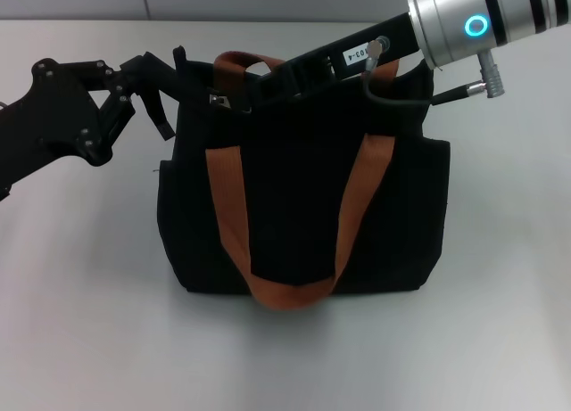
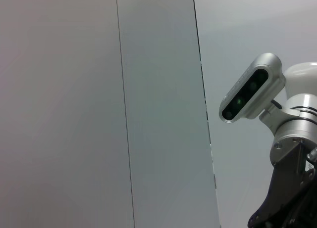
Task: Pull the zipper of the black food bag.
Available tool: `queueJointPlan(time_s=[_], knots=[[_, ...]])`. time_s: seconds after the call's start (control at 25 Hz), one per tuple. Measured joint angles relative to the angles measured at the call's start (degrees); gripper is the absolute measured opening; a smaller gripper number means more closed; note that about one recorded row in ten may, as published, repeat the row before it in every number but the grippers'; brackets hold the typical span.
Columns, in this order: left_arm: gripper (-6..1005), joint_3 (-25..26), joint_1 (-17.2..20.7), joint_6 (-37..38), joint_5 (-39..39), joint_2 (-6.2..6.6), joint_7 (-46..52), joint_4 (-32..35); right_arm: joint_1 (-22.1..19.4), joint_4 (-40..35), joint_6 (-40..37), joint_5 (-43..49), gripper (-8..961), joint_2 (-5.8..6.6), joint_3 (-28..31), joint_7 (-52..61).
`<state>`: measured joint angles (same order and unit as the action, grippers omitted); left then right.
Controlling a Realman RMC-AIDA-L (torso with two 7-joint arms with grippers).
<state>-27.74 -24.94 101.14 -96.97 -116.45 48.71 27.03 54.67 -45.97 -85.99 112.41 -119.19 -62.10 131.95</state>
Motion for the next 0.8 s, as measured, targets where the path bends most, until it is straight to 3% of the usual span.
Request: queueJointPlan(time_s=[0.4,0.8], knots=[[60,0.74,0.03,0.00,-0.01,0.00,0.09,0.22,-1.54,-6.74,-1.38,5.80,-3,-0.06,-1.47,7.15],[64,1.29,0.15,-0.19,0.03,0.00,0.02,0.22,-6.30,-15.84,-3.82,9.35,-4,0.00,-1.12,12.40]])
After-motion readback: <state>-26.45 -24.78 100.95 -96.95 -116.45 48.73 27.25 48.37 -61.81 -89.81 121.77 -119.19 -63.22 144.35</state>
